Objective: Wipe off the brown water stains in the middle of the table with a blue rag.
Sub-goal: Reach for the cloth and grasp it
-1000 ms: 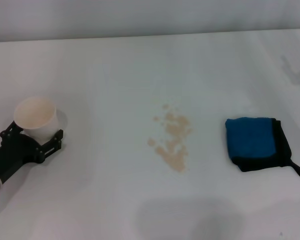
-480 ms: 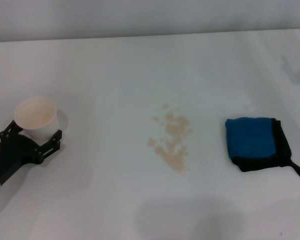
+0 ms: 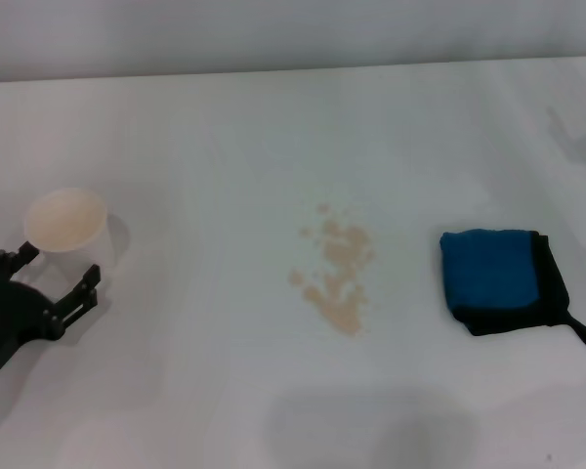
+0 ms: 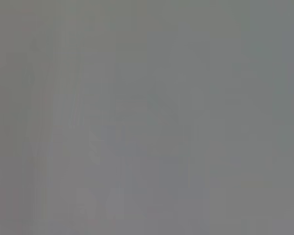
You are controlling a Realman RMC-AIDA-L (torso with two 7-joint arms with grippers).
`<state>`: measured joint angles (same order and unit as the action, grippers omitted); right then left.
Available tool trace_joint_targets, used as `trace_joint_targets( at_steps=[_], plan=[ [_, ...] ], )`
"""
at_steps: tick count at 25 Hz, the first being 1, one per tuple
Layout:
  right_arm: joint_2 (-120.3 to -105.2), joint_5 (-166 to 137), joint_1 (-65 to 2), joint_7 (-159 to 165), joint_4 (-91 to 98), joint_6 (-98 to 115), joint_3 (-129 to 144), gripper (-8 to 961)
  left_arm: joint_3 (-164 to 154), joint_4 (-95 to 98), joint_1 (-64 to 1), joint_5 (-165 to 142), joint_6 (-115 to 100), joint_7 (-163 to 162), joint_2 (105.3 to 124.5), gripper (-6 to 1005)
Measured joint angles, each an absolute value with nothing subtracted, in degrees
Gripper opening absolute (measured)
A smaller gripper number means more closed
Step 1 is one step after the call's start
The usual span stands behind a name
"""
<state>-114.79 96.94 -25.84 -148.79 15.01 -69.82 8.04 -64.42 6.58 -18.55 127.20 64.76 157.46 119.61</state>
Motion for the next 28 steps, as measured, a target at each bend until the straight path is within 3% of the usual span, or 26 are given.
trace_joint_targets(
  at_steps=[18, 28],
  plan=[
    [-114.92, 97.3, -24.1, -147.1, 17.6, -70.8, 8.0, 710, -64.4, 5.6, -8.0, 141.3, 82.0, 156.9, 119.39, 878],
    [-114.58, 87.4, -17.0, -114.6, 40.3, -64.5, 22.5, 710, -64.3, 5.6, -6.5, 154.4, 85.3, 156.8, 119.12, 878]
  ],
)
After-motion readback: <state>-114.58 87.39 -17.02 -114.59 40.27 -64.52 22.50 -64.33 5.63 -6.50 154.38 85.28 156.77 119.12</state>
